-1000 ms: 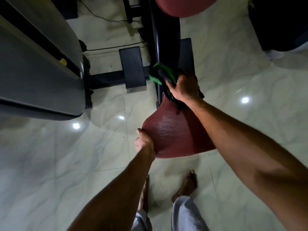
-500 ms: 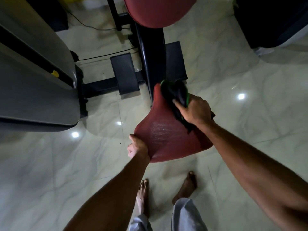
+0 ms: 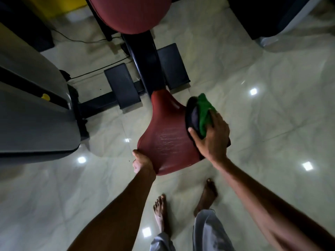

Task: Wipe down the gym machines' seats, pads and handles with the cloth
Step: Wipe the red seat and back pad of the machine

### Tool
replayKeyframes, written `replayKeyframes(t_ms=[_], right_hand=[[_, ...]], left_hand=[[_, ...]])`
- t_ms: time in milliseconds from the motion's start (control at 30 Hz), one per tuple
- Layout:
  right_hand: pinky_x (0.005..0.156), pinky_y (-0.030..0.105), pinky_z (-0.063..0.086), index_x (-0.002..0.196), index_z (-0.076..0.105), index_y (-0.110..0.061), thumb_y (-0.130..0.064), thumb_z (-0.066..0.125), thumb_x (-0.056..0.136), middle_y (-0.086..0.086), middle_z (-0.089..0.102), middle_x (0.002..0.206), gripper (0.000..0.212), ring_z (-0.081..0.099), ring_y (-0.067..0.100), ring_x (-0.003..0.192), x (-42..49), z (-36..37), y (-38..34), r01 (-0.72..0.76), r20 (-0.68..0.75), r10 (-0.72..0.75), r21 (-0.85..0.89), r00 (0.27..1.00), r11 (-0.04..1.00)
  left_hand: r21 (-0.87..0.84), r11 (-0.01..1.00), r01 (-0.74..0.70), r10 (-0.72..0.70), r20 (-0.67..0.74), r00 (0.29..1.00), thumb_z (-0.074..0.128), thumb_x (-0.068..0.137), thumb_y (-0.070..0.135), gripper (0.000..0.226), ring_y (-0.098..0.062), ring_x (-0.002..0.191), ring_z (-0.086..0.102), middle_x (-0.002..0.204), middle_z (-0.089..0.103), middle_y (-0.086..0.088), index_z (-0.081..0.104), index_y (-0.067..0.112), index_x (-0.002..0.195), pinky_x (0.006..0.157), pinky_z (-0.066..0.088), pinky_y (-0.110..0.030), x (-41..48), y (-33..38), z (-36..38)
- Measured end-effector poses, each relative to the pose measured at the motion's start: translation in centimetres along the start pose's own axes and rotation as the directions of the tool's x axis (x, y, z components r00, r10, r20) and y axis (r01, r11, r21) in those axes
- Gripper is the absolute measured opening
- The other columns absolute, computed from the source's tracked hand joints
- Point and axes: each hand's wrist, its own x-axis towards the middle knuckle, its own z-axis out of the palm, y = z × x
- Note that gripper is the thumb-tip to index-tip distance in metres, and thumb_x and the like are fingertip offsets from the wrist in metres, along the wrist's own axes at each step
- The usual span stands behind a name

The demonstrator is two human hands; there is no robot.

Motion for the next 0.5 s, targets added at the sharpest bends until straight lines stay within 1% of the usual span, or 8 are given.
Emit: replayKeyframes(t_ms=[67,100,133,233,300,367,433,500], right_hand=[[0.113,0.052,0.033,0.140,0.060,-0.015,-0.063,0.057,0.093,0.011,0.048,0.154,0.068,0.039,0.034,0.145,-2.6,-0.4,-0.1,0.193,0.040,-0.192,-0.032,0.981,0.981],[0.115,0.055,0.030,0.145,0.056,-0.020,-0.064,0.055,0.093,0.009,0.044,0.158,0.068,0.035,0.033,0.148,-2.7,-0.4,-0.2,0.226,0.058,-0.223,-0.046,0.973,0.973],[0.117,0.056,0.027,0.149,0.052,-0.024,-0.065,0.052,0.093,0.008,0.041,0.160,0.070,0.033,0.033,0.149,-2.2,-0.2,-0.6,0.206,0.076,-0.200,-0.078,0.977,0.975],[0.118,0.059,0.024,0.152,0.046,-0.022,-0.066,0.041,0.096,0.010,0.039,0.161,0.071,0.032,0.035,0.149,0.2,0.9,-4.6,-0.067,0.080,0.078,-0.132,0.994,0.989],[0.121,0.060,0.019,0.154,0.042,-0.019,-0.064,0.046,0.095,0.012,0.034,0.164,0.074,0.027,0.036,0.151,0.7,1.8,-8.0,-0.132,0.080,0.141,-0.107,0.987,0.985],[0.122,0.060,0.015,0.158,0.035,-0.022,-0.059,0.062,0.088,0.011,0.024,0.168,0.083,0.020,0.036,0.154,-1.1,2.8,-10.7,-0.049,0.115,0.057,-0.066,0.992,0.997],[0.121,0.062,0.019,0.158,0.037,-0.023,-0.056,0.064,0.088,0.010,0.021,0.169,0.082,0.018,0.036,0.155,-4.7,3.9,-12.3,0.126,0.141,-0.127,0.012,0.982,0.992],[0.121,0.061,0.019,0.156,0.041,-0.024,-0.055,0.060,0.090,0.007,0.024,0.168,0.075,0.017,0.034,0.156,-8.9,4.7,-12.7,0.369,0.176,-0.381,0.096,0.908,0.924]], left_hand=[[-0.014,1.000,-0.028,0.029,0.074,0.997,0.033,0.087,0.060,0.070,-0.033,0.100,0.058,0.122,0.061,-0.012,0.053,0.010,0.131,0.089,0.049,-0.041,0.1,-0.2,-0.3],[-0.025,0.999,-0.038,0.041,0.122,0.992,0.033,0.088,0.057,0.065,-0.030,0.095,0.058,0.119,0.062,-0.010,0.055,0.011,0.129,0.084,0.049,-0.038,0.2,-0.3,-0.4],[-0.030,0.999,-0.037,0.042,0.177,0.983,0.032,0.090,0.055,0.063,-0.027,0.095,0.059,0.122,0.063,-0.008,0.056,0.012,0.130,0.084,0.049,-0.037,0.3,-0.3,-0.6],[-0.030,0.999,-0.012,0.022,0.348,0.937,0.027,0.097,0.055,0.059,-0.026,0.118,0.058,0.133,0.060,-0.001,0.054,0.021,0.137,0.103,0.047,-0.043,-0.1,-0.5,-1.7],[-0.045,0.999,0.029,-0.008,0.423,0.906,0.024,0.099,0.058,0.059,-0.025,0.120,0.058,0.128,0.063,-0.001,0.057,0.021,0.132,0.104,0.046,-0.042,0.5,-0.7,-2.7],[-0.106,0.991,0.088,-0.021,0.515,0.857,0.018,0.100,0.060,0.064,-0.026,0.112,0.061,0.115,0.069,-0.006,0.060,0.017,0.123,0.103,0.045,-0.042,1.3,-1.0,-3.7],[-0.185,0.968,0.167,-0.037,0.556,0.830,0.022,0.101,0.058,0.062,-0.023,0.092,0.067,0.094,0.074,-0.009,0.065,0.014,0.110,0.096,0.047,-0.038,1.6,-1.3,-4.5],[-0.267,0.934,0.236,-0.021,0.618,0.786,0.053,0.095,0.045,0.039,-0.021,0.096,0.069,0.100,0.074,-0.009,0.063,0.020,0.124,0.097,0.049,-0.035,2.0,-1.6,-4.8]])
